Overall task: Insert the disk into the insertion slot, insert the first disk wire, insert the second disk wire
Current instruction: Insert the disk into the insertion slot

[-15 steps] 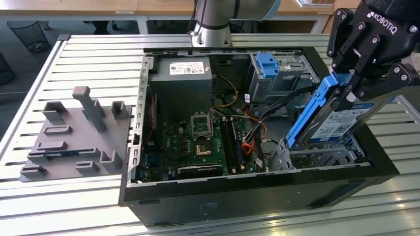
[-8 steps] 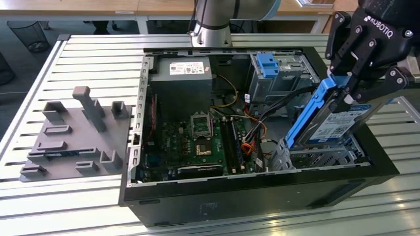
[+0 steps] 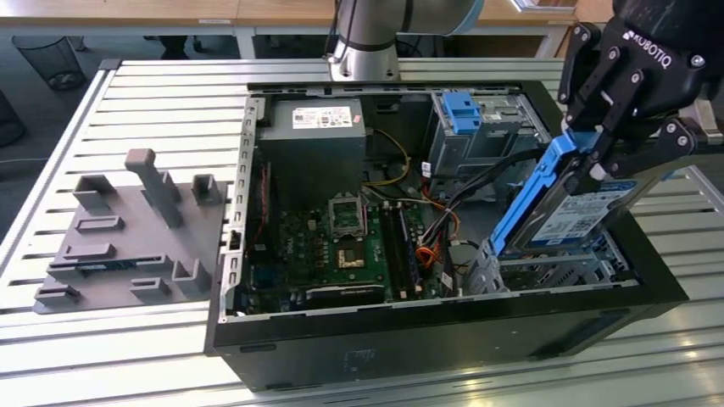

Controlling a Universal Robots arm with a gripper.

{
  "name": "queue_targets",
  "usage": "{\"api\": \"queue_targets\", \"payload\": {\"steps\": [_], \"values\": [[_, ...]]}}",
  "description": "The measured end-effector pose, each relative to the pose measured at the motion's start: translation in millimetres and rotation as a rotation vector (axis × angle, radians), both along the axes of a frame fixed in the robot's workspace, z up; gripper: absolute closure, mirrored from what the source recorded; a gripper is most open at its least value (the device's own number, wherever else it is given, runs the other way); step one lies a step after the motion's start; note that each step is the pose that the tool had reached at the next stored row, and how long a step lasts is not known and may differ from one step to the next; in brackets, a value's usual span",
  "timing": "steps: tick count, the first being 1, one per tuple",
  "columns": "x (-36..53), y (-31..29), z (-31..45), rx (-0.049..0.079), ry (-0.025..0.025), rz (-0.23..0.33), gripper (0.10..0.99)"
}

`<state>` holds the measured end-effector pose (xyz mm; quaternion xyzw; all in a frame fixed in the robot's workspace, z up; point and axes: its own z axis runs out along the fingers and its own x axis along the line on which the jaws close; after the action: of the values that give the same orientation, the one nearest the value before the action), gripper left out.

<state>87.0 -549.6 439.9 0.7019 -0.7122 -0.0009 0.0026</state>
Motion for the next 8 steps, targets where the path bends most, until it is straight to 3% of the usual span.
{"api": "queue_targets", "payload": {"steps": [8], "values": [[0.0,0.1,-4.2,0.000,0.0000,0.000,0.718]]}}
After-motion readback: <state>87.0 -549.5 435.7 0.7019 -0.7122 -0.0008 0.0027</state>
